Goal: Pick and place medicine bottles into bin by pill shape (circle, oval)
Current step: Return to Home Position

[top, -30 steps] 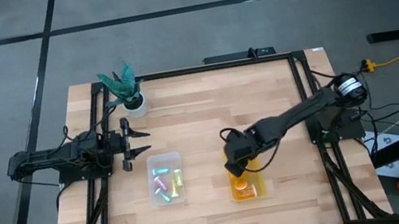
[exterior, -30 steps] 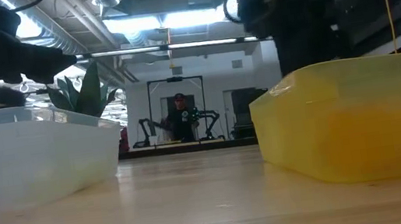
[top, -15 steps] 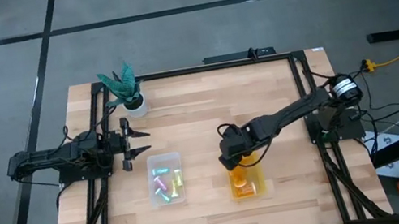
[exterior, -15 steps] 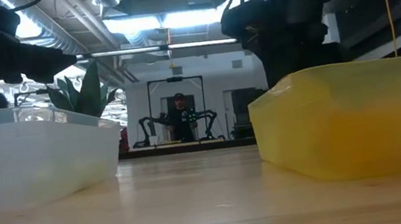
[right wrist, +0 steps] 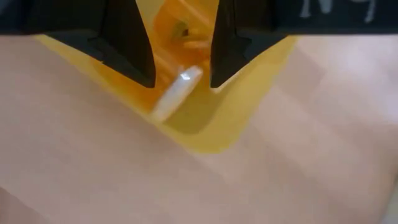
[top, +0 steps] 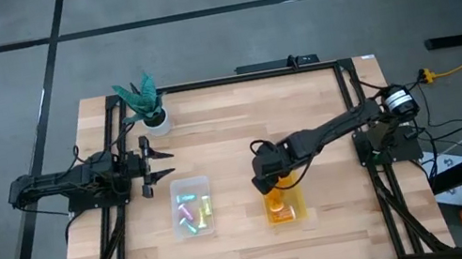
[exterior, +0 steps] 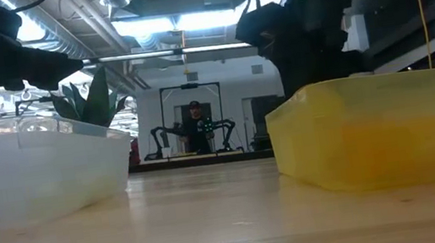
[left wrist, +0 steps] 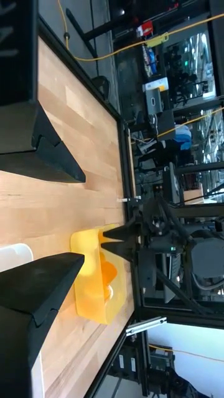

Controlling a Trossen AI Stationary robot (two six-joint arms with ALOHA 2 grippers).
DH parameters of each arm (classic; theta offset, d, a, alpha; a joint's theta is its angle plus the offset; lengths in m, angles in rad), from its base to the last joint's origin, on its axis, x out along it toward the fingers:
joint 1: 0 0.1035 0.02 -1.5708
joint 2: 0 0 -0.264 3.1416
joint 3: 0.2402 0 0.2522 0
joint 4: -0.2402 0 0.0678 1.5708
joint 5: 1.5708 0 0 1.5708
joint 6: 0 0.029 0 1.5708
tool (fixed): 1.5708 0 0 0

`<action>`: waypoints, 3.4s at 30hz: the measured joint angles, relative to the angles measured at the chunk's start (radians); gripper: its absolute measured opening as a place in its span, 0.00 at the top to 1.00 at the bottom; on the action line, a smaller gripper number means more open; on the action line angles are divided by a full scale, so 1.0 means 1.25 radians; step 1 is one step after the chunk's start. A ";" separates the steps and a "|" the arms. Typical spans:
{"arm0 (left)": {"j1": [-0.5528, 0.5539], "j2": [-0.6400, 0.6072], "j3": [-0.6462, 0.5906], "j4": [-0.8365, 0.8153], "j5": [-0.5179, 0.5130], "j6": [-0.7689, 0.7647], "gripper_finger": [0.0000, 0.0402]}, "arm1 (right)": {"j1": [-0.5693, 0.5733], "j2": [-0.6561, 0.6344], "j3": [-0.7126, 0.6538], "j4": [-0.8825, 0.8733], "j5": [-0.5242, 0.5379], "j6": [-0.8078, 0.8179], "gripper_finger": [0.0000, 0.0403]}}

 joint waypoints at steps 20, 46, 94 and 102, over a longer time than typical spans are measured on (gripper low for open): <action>0.000 -0.011 0.000 0.002 0.017 -0.132 0.53 | 0.052 -0.008 0.217 -0.012 0.161 -0.444 0.61; 0.000 0.000 0.000 0.000 0.009 -0.170 0.53 | 0.018 -0.008 0.233 0.315 0.244 -0.881 0.61; 0.000 0.000 0.000 0.000 0.008 -0.170 0.53 | 0.069 -0.601 -0.548 0.636 -0.007 -0.920 0.61; 0.000 0.000 0.000 0.000 0.008 -0.170 0.53 | 0.064 -0.824 -0.788 0.823 -0.007 -0.981 0.61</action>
